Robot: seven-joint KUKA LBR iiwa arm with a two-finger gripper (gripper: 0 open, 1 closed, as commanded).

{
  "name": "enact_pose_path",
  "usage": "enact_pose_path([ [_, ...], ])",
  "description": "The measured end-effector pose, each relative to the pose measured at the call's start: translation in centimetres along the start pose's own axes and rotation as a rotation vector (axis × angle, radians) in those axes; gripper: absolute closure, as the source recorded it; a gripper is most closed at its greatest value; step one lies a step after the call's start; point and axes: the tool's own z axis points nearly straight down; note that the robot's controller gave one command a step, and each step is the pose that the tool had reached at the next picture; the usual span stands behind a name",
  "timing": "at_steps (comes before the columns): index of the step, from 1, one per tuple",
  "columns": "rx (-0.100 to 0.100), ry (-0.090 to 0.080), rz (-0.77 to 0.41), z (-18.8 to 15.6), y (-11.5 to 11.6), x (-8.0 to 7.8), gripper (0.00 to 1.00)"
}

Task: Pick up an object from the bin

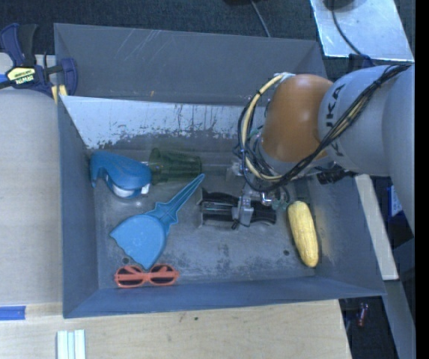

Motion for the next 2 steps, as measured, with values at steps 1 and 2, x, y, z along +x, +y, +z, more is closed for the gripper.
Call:
enact_pose_path([
  [1, 0.001, -0.018, -0.076, -5.4, 0.2, 0.4, 0.00],
  [2, 0.000, 0.001, -0.012, -0.5, 0.0, 0.2, 0.00],
])
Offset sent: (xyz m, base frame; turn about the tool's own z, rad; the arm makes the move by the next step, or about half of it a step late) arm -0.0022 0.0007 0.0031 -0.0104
